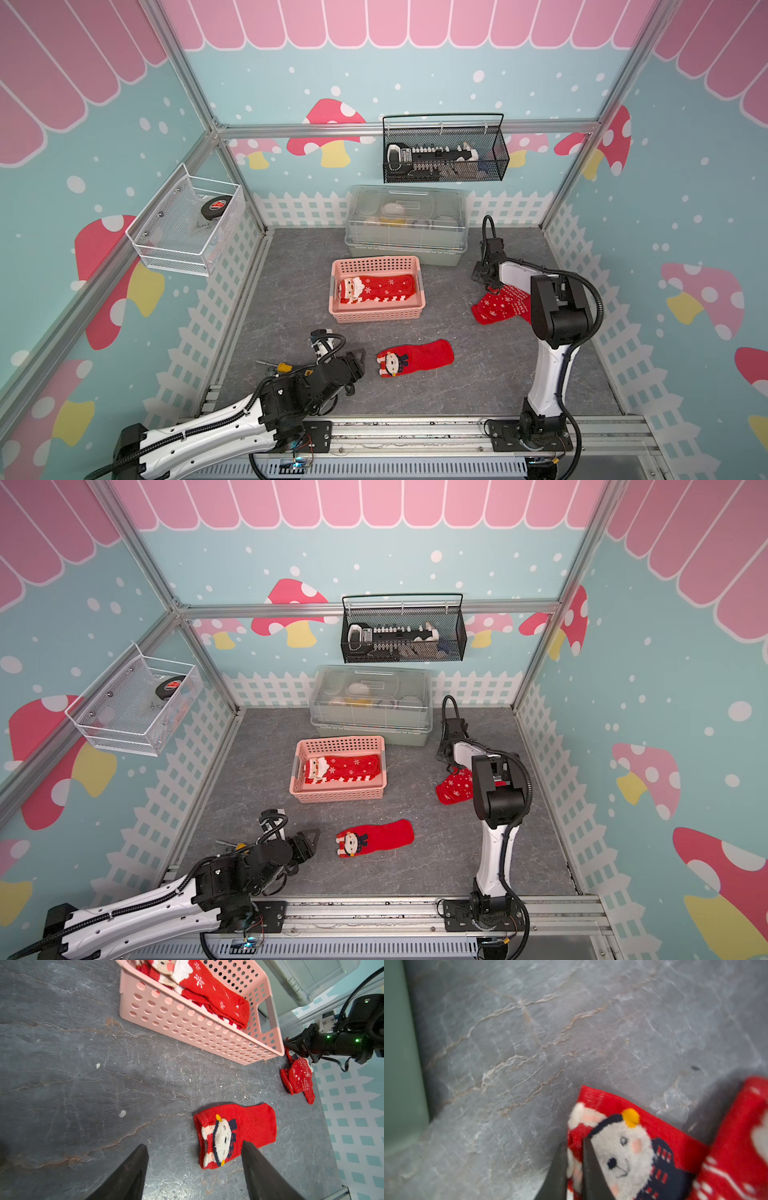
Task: Place the socks together as a pair
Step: Pick up the sock at the center of the board, then flatten out the sock.
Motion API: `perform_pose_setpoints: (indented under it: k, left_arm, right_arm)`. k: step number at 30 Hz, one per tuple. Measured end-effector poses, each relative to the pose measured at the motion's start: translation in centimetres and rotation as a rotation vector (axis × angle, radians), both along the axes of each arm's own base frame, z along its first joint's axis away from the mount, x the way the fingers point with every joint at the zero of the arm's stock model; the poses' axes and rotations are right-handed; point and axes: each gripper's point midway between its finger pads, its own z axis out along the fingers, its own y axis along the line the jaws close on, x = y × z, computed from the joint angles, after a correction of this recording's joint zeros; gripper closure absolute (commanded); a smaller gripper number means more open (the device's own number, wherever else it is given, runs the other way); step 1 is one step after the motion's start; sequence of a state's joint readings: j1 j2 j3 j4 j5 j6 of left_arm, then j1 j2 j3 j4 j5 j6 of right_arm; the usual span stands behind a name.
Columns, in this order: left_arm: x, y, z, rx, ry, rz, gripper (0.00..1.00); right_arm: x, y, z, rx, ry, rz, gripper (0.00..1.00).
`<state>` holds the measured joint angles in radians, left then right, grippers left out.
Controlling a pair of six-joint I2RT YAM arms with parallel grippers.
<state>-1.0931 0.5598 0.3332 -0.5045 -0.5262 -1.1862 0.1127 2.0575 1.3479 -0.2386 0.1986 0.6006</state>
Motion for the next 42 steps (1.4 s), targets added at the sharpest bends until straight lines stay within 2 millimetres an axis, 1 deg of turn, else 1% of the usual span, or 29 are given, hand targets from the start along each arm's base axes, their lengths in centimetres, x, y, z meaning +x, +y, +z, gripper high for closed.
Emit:
perform_pose_setpoints:
  k: [4, 6, 8, 10, 11, 13, 15, 18, 21, 26, 29, 33, 37, 42]
  left_arm:
    - [0.0, 0.0, 0.1, -0.008, 0.001, 0.002, 0.30]
    - [-0.1, -0.1, 0.0, -0.011, 0.007, -0.004, 0.30]
    - [-0.2, -0.2, -0.1, -0.012, 0.014, -0.010, 0.30]
    - [-0.3, -0.3, -0.2, -0.016, 0.021, -0.014, 0.30]
    - [-0.3, -0.4, -0.2, -0.017, 0.024, -0.017, 0.30]
    - [-0.4, -0.5, 0.0, -0.024, 0.024, -0.022, 0.30]
    - [-0.3, -0.7, 0.4, -0.035, 0.021, -0.024, 0.30]
    - [-0.2, -1.0, 1.2, -0.052, 0.012, -0.026, 0.30]
    - [-0.1, -1.1, 1.9, -0.066, 0.005, -0.027, 0.30]
    - [-0.1, -1.4, 2.5, -0.080, 0.001, -0.031, 0.30]
    - [0.0, -1.5, 2.8, -0.082, 0.001, -0.032, 0.30]
    - [0.1, -1.9, 3.4, -0.083, 0.000, -0.032, 0.30]
    - [0.3, -2.2, 3.6, -0.070, 0.004, -0.034, 0.30]
    - [0.5, -2.7, 3.8, -0.042, 0.008, -0.044, 0.30]
  right_arm:
    - [-0.3, 0.2, 0.2, 0.019, -0.008, 0.002, 1.00]
    - [-1.2, 0.3, 0.5, 0.033, -0.007, 0.006, 1.00]
    - [-2.3, 0.4, 1.5, 0.045, -0.015, 0.010, 1.00]
    - [-3.2, 0.6, 3.4, 0.062, -0.049, 0.018, 1.00]
    - [-3.5, 0.7, 4.7, 0.069, -0.075, 0.022, 1.00]
    - [-3.9, 0.9, 7.8, 0.091, -0.145, 0.034, 1.00]
    - [-4.3, 1.3, 11.4, 0.118, -0.232, 0.053, 1.00]
    - [-5.0, 1.9, 15.4, 0.155, -0.329, 0.084, 1.00]
    - [-5.9, 2.5, 18.3, 0.189, -0.400, 0.116, 1.00]
    - [-8.1, 3.1, 21.8, 0.232, -0.491, 0.161, 1.00]
    - [-9.0, 3.6, 24.2, 0.253, -0.550, 0.193, 1.00]
    - [-10.2, 4.2, 26.4, 0.272, -0.597, 0.241, 1.00]
    - [-11.7, 4.9, 27.4, 0.274, -0.603, 0.289, 1.00]
    - [-15.0, 5.8, 28.9, 0.253, -0.609, 0.366, 1.00]
